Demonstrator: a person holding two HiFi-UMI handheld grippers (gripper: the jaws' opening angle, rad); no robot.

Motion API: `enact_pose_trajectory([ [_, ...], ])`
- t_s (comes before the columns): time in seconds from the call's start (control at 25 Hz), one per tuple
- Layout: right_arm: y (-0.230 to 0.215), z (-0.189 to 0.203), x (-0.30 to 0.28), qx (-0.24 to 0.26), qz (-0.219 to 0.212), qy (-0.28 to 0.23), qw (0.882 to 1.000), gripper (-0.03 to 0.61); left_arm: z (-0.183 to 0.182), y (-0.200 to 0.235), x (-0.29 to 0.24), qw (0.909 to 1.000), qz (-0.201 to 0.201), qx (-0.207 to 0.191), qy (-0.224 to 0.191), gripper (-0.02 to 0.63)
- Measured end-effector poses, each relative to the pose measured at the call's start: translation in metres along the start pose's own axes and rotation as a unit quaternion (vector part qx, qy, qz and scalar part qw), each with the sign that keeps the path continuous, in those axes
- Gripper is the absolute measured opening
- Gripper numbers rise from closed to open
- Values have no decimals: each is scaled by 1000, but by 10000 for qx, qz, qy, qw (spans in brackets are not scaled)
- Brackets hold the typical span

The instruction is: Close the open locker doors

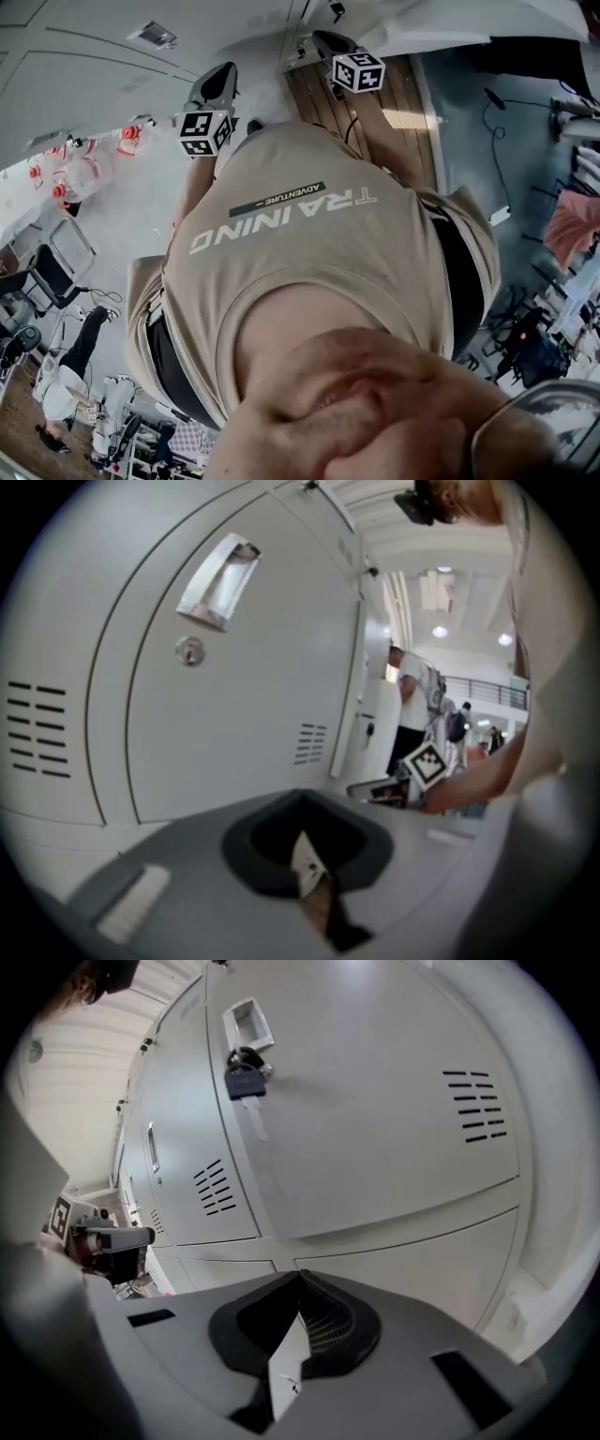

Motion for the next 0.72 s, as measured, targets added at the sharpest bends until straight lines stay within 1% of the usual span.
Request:
enact_pose_trajectory([
  [0.08,7,-3,13,86,0,-11,10000,15,2,-5,-1,10000,88,-16,38,0],
  [0.16,14,-9,28,257,23,-42,9997,15,3,-11,-4,9997,212,49,62,0],
  [0.28,24,-21,51,743,121,-96,9971,15,-1,-21,-11,9982,465,373,5,0],
  [0.4,30,-33,71,1062,210,-132,9940,14,-13,-35,-24,9968,713,339,-81,0],
  [0.48,34,-41,84,1010,217,-205,9944,14,-23,-45,-29,9950,922,364,-111,0],
  [0.56,37,-50,95,796,192,-358,9960,14,-34,-54,-34,9929,1108,405,-142,0],
  [0.64,38,-62,105,724,198,-491,9960,14,-47,-60,-38,9919,1206,307,-243,0],
  [0.72,40,-72,112,813,229,-544,9949,14,-60,-63,-39,9915,1232,146,-383,0],
])
Point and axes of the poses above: the fingertips, and each gripper's own axes: x backward along the fingers, y to its left, z out of its underside, the point moved 4 cm from there along x, backward along the fingers, and after that the axes turned 14 degrees about x, right-handed, at the moved point
